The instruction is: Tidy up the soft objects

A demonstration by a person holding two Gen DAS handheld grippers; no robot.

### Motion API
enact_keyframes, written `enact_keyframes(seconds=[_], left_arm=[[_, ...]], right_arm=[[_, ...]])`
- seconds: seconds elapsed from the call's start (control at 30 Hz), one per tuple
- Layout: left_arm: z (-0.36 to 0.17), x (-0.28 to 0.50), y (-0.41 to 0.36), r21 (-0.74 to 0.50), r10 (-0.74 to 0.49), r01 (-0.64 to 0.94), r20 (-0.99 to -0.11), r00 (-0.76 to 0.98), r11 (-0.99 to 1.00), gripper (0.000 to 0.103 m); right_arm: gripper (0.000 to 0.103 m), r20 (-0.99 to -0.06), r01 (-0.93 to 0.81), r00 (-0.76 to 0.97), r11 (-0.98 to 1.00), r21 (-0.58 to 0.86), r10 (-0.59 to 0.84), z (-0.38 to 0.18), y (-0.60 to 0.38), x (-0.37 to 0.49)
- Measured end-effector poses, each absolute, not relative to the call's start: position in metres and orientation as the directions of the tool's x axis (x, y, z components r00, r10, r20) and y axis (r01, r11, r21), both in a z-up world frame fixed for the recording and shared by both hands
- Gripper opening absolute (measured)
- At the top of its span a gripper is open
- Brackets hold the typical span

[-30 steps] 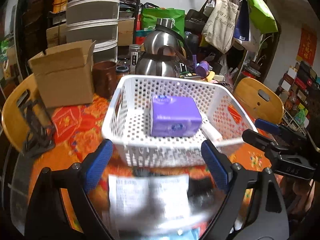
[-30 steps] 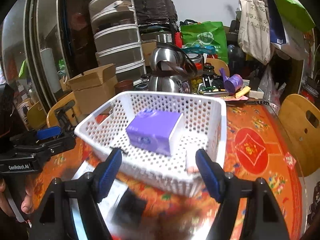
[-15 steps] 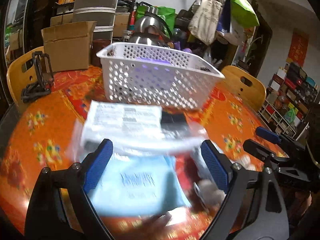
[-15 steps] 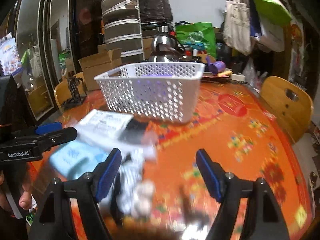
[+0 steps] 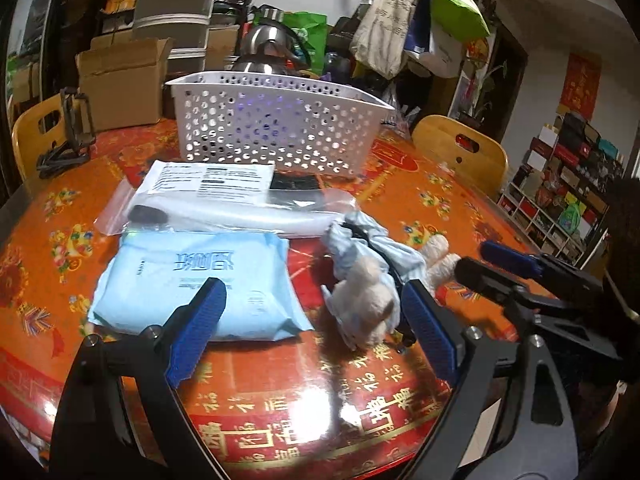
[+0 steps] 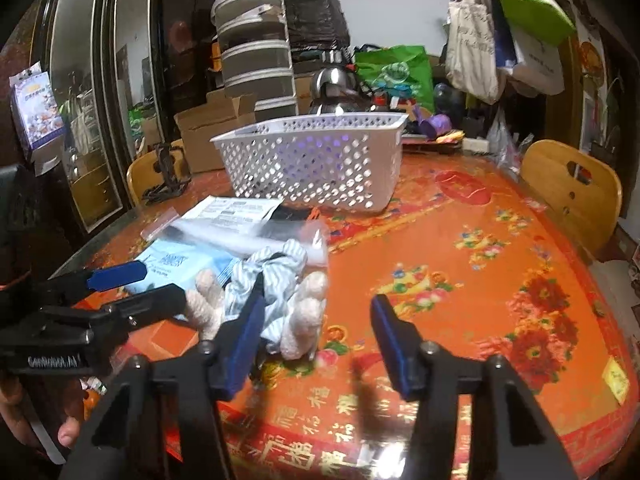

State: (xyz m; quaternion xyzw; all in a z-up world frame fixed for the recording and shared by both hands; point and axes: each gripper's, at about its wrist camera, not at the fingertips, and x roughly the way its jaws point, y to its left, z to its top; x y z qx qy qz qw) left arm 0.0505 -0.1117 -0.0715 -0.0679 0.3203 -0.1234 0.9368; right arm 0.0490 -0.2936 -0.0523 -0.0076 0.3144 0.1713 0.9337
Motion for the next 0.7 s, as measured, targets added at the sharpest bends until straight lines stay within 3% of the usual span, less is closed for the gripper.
enact_keyframes(seconds=[0.03,0.1,0.27,0.4,0.47,0.7], left_arm=[[-0.072,0.051,-0.114,-0.202,-0.278,0.196,-0.583,0.763,0.96,0.085],[-0.074,0.051,-0.119,-0.191,-0.276,0.201,-0.589,0.76,0.961,0.07],[-0.079,0.056,-0.124,-0.196,-0.301,0.228,-0.602,0.739,0.954,0.046],[-0.08,0.057,-0.129,-0.206,-0.338,0.268,-0.603,0.723,0.941,0.019],[-0.08,0.056,-0.132,-0.205,-0.352,0.288,-0.601,0.718,0.936,0.014],[-0.076,0.055,-0.127,-0.224,-0.368,0.291,-0.586,0.722,0.93,0.012]], right_arm=[[0.044,-0.596,-0.328,0.736,0.939,0.1,0.321,-0.055,-0.292,0.051],[0.034,-0.608,-0.334,0.722,0.936,0.113,0.331,-0.06,-0.29,0.055],[0.026,-0.611,-0.338,0.712,0.932,0.134,0.346,-0.064,-0.287,0.056],[0.015,-0.612,-0.345,0.705,0.928,0.143,0.357,-0.064,-0.287,0.056],[0.013,-0.615,-0.346,0.703,0.927,0.143,0.357,-0.065,-0.287,0.056],[0.012,-0.605,-0.351,0.706,0.924,0.153,0.368,-0.063,-0.286,0.051]])
